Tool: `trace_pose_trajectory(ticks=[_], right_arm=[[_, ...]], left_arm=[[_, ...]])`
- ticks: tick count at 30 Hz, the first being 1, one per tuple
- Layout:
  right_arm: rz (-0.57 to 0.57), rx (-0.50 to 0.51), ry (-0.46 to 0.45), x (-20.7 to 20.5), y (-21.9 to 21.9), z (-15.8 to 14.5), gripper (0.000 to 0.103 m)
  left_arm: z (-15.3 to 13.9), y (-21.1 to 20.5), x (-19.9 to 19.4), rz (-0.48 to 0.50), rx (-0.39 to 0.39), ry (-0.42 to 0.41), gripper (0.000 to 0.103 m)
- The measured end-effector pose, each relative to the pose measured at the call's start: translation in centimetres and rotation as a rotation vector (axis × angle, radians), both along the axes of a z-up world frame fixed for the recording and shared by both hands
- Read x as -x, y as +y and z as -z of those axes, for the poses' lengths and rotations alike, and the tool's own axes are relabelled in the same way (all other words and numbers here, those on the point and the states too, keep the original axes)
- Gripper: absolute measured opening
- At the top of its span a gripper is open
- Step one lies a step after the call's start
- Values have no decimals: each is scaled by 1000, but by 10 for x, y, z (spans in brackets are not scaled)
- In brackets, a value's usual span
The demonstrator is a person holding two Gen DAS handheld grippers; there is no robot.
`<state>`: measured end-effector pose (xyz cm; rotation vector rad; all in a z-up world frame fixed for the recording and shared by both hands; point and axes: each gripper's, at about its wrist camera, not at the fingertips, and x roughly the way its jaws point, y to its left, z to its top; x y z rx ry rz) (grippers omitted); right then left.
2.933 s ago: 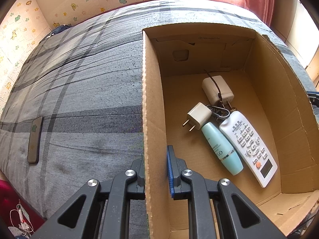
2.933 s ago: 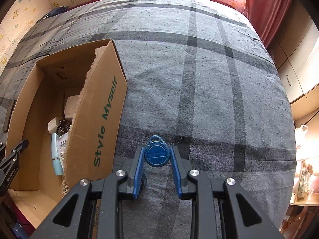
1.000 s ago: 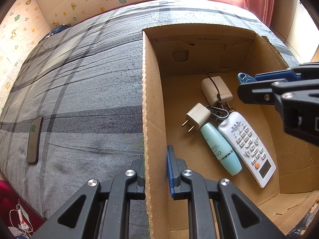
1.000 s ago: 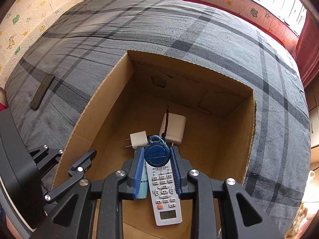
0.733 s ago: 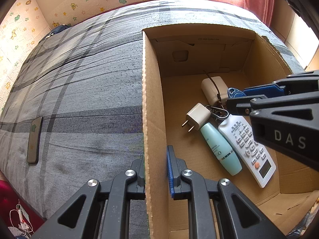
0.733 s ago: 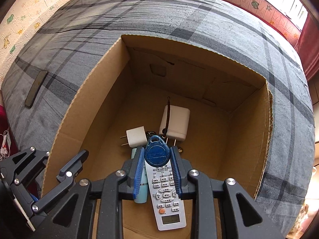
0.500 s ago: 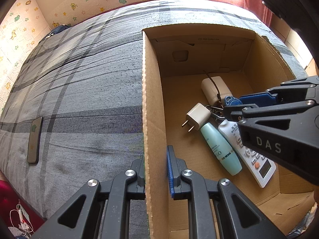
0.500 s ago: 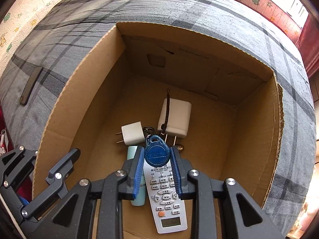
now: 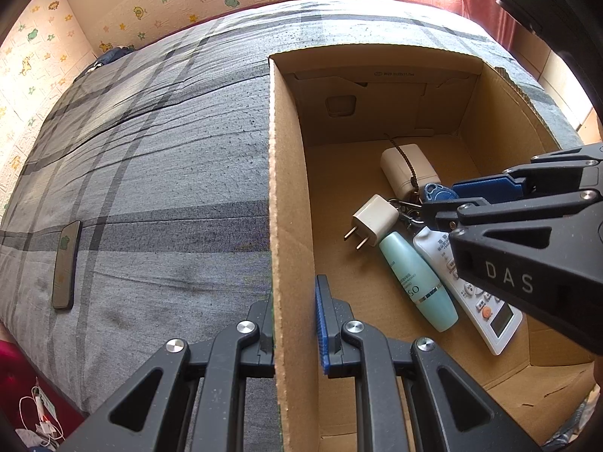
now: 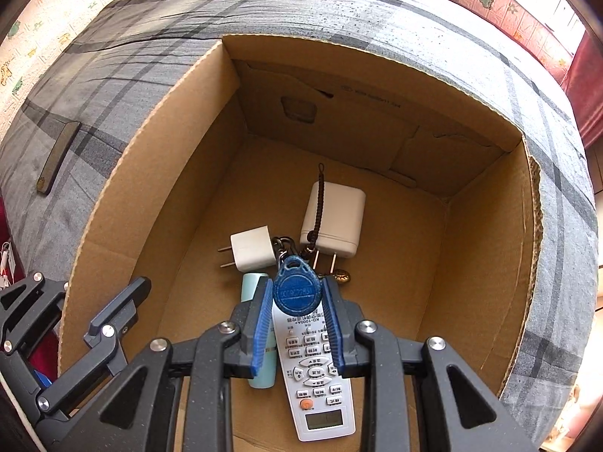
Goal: Organize rigid objects
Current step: 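Lower the key fob into the box and open the right tool, then withdraw the right tool from the box toward the black ball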
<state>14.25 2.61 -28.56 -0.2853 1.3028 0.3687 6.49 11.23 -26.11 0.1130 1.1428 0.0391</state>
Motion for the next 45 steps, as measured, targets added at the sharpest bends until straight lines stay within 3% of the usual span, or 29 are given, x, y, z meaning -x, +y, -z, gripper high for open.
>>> trace_pose_trajectory(ticks=[5,21,23,33,43,45], right_arm=[[3,6,1,0,0,-1,36],[7,-5,-74,23,-9,-39,37],[14,-6,-86,28,-11,-46,46],[42,-42,-138,35,-34,-84,60],[83,-74,-199,43,-69,-112,91],[91,-75,-207,44,-77,-116,93]], left_arm=[[0,0,1,1,0,-1,16],[0,2,0,1,-3,0,16],[1,2,0,1,-5,1,16],[0,1,-1,-2,-8,3,16],[0,0,-1,-2,-8,3,16],[0,0,-1,-2,-9,4,16]])
